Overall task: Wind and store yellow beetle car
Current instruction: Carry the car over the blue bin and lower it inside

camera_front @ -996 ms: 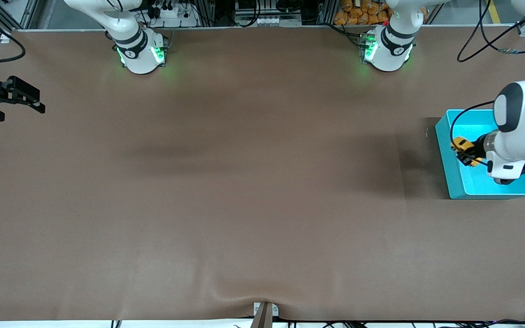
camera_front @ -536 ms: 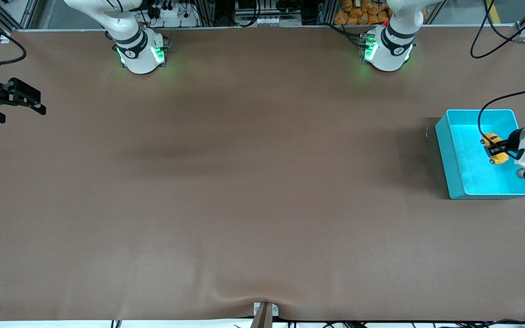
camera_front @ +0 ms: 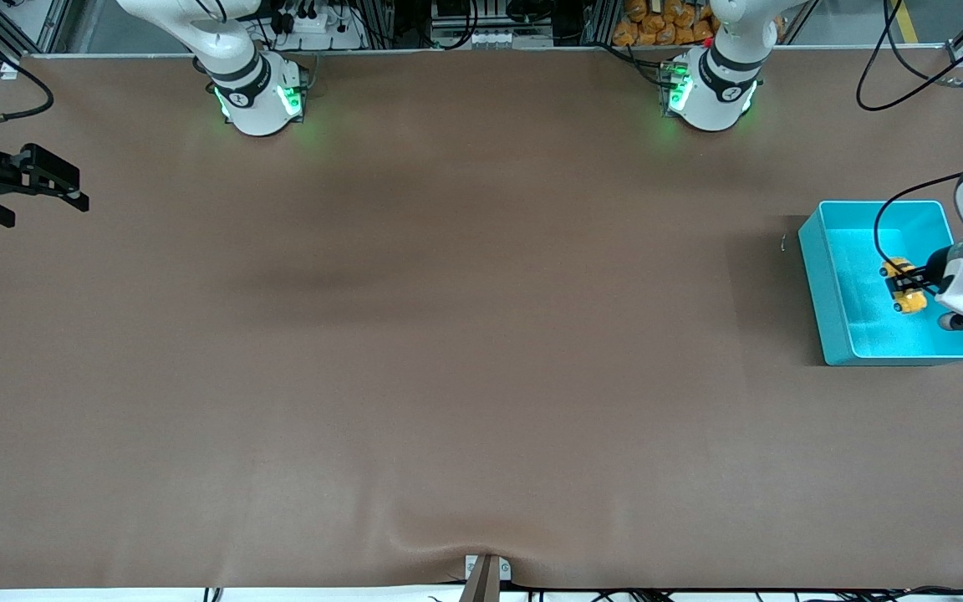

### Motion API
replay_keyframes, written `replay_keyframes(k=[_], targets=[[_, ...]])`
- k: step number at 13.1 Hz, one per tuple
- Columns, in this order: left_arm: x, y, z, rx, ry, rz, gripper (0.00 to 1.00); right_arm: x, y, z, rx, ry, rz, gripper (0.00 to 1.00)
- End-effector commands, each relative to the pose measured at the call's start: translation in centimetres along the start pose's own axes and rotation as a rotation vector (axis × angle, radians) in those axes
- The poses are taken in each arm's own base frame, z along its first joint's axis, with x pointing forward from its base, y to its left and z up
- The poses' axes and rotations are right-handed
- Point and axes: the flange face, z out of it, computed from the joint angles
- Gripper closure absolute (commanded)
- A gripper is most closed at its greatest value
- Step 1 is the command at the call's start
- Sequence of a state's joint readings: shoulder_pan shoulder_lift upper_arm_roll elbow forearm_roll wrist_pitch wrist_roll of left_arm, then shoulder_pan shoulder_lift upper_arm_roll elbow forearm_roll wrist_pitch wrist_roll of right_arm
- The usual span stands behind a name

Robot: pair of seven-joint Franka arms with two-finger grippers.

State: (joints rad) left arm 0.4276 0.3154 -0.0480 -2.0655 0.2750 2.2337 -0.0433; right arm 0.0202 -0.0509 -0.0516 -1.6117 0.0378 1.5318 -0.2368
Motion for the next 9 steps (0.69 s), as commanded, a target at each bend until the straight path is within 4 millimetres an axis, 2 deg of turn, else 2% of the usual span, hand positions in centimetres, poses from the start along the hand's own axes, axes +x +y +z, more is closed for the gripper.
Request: replay_keyframes(k=[1,3,9], targets=[[-0.4,-0.6,2.5,0.024,0.019,0.035,1.00,0.3,-0.4,-0.4,0.006,-0.004,-0.002,0.00],[-0.2,-0.9,3.9,0.032,0.022,0.047,1.00,0.2,-0.5,-0.4,0.007,-0.007,-0.004,0.00],[0.3,-0.1,7.1,0.013,0.019,0.060,1.00,0.2,-0.4,-0.3,0.007,-0.010,-0.004,0.00]])
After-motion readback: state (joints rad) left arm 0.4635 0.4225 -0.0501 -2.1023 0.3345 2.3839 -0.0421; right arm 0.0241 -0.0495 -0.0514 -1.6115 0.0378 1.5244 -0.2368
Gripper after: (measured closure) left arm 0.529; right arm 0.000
